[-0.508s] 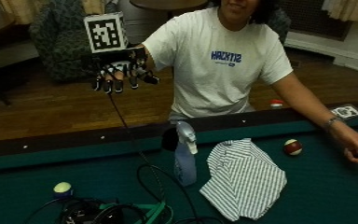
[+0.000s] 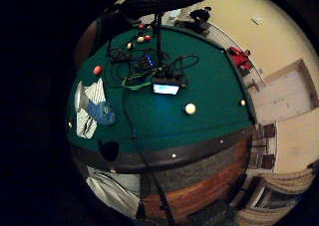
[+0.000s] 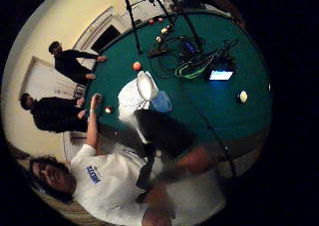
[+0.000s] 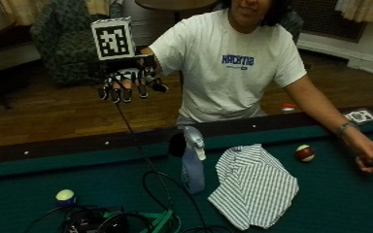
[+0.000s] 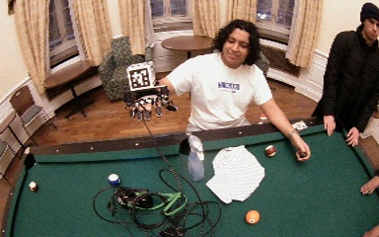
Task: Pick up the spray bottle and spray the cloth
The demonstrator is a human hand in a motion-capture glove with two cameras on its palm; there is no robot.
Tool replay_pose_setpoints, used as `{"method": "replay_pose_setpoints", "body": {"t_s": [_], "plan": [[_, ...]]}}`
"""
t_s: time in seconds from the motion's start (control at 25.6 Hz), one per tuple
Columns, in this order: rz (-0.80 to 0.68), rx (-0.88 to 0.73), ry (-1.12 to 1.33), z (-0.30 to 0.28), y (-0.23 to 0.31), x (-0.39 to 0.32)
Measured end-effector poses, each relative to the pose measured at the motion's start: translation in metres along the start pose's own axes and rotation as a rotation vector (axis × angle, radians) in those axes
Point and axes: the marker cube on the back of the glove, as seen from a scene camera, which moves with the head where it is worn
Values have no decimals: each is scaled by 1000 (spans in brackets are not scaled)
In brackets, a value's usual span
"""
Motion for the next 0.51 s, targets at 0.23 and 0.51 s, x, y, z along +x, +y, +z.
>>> {"method": "replay_pose_setpoints", "body": {"t_s": [0.23,0.51], "plan": [[-8,-5,-7,8,-3,7],[-60,-34,-30,40,4,17]]}}
